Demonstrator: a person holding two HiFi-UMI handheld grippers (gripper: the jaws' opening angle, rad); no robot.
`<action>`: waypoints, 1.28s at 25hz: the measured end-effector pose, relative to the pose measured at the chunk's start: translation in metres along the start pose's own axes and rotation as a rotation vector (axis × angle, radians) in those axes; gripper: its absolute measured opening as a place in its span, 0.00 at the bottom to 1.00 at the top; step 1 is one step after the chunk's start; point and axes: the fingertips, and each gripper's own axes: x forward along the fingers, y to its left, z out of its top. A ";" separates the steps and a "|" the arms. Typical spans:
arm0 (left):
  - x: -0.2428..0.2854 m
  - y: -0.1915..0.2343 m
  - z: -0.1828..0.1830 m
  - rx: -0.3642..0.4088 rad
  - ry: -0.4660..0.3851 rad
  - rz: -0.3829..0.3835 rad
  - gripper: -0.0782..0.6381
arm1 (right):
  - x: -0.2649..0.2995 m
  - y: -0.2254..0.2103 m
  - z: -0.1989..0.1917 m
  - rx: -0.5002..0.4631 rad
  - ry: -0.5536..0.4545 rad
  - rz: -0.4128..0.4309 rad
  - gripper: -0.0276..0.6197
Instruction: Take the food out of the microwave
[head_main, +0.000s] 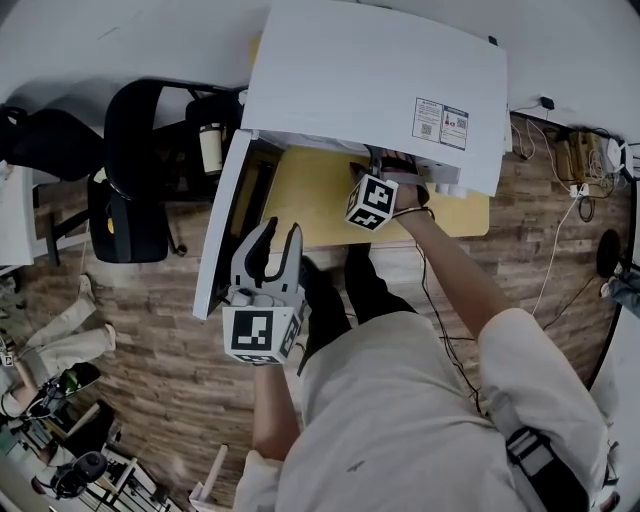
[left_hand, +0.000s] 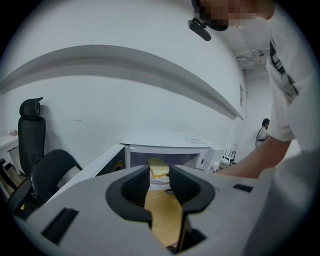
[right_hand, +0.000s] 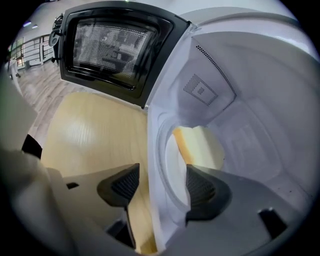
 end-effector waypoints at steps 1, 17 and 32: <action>0.000 0.000 -0.001 -0.001 0.001 0.002 0.27 | 0.002 0.000 0.000 -0.005 0.002 0.000 0.47; -0.004 0.005 -0.002 -0.011 0.001 0.021 0.27 | 0.009 0.002 0.002 -0.038 0.007 -0.005 0.46; -0.011 0.005 -0.003 -0.003 -0.008 0.008 0.27 | -0.003 0.017 0.004 -0.042 0.010 -0.027 0.39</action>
